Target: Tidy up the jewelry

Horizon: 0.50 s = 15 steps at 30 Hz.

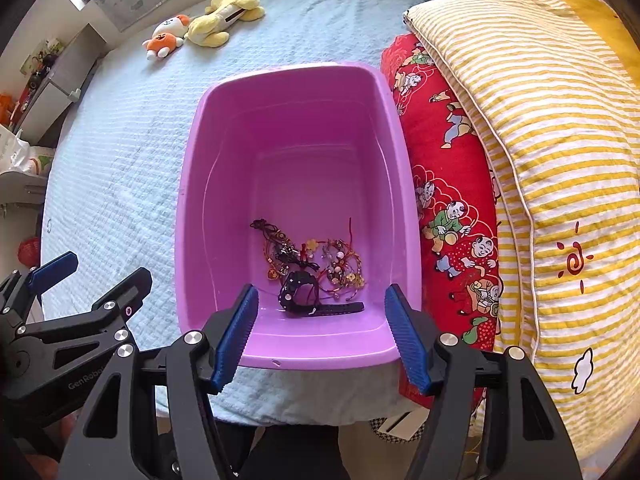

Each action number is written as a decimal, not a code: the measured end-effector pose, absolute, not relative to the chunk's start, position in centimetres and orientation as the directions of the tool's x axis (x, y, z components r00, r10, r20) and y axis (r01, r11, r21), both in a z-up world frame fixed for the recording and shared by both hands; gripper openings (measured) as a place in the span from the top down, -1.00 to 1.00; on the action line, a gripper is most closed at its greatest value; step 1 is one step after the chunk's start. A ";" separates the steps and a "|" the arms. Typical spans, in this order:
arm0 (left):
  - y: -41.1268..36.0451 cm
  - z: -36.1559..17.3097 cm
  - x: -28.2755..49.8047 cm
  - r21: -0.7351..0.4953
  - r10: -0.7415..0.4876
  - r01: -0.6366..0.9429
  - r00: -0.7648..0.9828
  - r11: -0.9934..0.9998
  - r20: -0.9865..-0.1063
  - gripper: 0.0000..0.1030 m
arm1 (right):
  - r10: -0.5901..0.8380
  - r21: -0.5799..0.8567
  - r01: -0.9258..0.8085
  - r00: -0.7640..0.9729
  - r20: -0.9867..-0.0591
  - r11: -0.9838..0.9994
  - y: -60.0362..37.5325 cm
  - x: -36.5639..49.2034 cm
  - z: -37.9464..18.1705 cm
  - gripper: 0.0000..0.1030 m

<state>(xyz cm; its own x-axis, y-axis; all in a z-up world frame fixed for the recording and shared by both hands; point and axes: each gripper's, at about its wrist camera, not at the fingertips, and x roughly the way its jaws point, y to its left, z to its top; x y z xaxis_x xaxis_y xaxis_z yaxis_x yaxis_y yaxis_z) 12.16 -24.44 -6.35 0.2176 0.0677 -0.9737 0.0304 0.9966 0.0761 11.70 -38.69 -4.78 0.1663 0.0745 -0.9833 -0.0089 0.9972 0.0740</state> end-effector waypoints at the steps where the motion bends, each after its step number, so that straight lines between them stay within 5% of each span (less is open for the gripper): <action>1: -24.3 -6.3 12.1 0.077 0.069 0.032 0.219 0.996 -0.973 -0.82 | 0.072 0.072 -0.007 0.168 -0.983 0.997 -38.7 11.7 -4.7 -0.22; 15: -24.2 -6.0 11.9 0.067 0.057 0.039 0.215 0.997 -0.975 -0.82 | 0.071 0.071 -0.006 0.166 -0.984 0.997 -38.5 11.6 -4.6 -0.22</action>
<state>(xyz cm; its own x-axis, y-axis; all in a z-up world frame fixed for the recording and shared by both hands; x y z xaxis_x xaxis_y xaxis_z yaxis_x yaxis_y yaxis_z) 11.88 -24.22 -6.01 0.2150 0.0575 -0.9749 0.0394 0.9969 0.0675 11.55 -38.47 -4.64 0.1659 0.0709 -0.9836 -0.0063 0.9975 0.0709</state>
